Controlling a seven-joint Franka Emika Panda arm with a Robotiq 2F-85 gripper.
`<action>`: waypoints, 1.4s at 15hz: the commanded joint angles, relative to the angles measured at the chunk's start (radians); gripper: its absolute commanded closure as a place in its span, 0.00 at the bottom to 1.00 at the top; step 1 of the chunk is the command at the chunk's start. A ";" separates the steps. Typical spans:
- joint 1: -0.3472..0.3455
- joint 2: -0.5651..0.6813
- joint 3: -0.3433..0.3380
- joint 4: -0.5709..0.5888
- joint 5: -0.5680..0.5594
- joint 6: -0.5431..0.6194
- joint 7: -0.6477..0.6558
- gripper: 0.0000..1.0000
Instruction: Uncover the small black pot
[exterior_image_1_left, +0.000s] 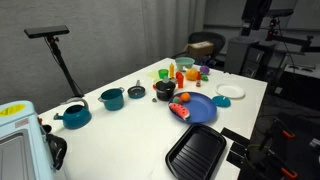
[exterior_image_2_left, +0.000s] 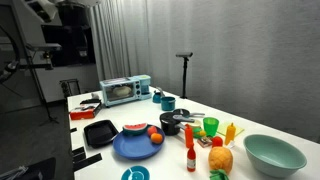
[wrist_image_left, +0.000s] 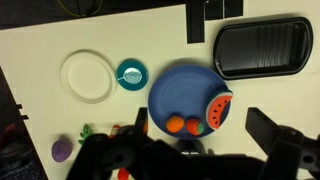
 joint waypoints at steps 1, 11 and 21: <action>0.001 0.001 -0.001 0.002 -0.001 -0.002 0.000 0.00; 0.001 0.001 -0.001 0.002 -0.001 -0.002 0.000 0.00; -0.029 0.250 0.011 0.166 -0.040 0.118 0.154 0.00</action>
